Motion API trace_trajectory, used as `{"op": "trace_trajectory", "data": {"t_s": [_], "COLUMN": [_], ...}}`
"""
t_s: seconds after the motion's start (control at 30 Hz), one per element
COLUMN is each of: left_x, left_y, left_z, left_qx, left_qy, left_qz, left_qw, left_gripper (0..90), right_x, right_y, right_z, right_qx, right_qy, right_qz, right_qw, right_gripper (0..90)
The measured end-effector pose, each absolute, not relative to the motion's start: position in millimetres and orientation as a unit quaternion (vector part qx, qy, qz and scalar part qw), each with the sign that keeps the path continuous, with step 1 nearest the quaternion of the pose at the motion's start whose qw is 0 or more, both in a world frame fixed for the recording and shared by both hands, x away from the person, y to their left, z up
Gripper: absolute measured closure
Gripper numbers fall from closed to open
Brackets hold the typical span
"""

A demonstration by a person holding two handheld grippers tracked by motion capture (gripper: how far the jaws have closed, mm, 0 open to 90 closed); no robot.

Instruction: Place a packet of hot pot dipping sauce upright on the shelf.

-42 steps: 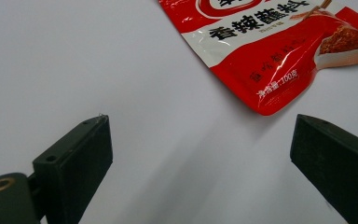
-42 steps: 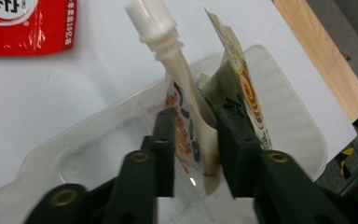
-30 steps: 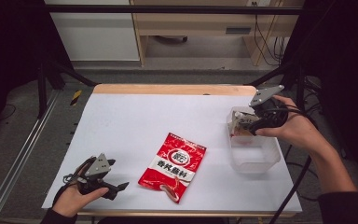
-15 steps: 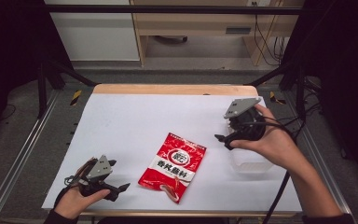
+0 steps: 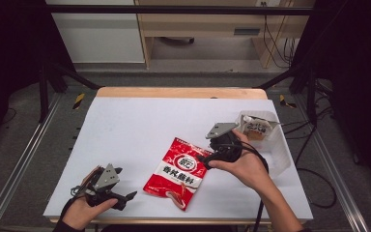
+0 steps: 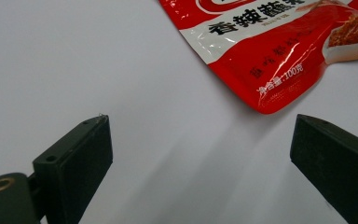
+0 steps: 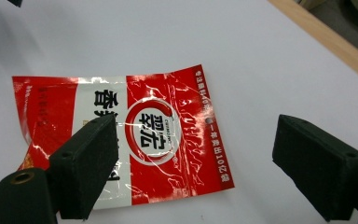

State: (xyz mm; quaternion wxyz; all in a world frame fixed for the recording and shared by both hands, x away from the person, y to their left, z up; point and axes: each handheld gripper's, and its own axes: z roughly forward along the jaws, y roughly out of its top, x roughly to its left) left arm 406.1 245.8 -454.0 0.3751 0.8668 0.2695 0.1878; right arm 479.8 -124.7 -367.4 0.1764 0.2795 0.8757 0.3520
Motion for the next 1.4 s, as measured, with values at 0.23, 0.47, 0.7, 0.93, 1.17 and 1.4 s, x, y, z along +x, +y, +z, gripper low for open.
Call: {"op": "trace_trajectory", "data": {"t_s": [0.23,0.47,0.7,0.93,1.17,1.4], "left_x": [408.0,407.8,408.1,408.1,407.7,407.6], "left_y": [247.2,245.4,245.3,244.5,244.0,243.7], "left_z": [-455.0,-455.8,-456.4,-457.1,-457.0,-457.1], "left_qx": [0.863,0.863,0.866,0.868,0.868,0.869], "left_qy": [0.275,0.275,0.271,0.27,0.269,0.267], "left_qz": [0.189,0.187,0.185,0.184,0.184,0.181], "left_qw": [0.378,0.38,0.377,0.374,0.375,0.374], "left_gripper": [5.7,5.7,5.7,5.7,5.8,5.8], "right_x": [505.7,525.1,538.2,548.0,552.4,553.6], "right_y": [-122.3,-120.9,-116.8,-116.4,-117.9,-118.2], "right_z": [-396.3,-411.9,-426.0,-435.9,-441.8,-444.3], "right_qx": [0.308,0.33,0.339,0.351,0.361,0.36], "right_qy": [0.883,0.886,0.894,0.896,0.898,0.899], "right_qz": [0.324,0.304,0.274,0.259,0.244,0.243], "right_qw": [0.142,0.117,0.102,0.085,0.069,0.052], "right_gripper": [15.3,21.6,27.8,28.9,28.2,28.6]}}
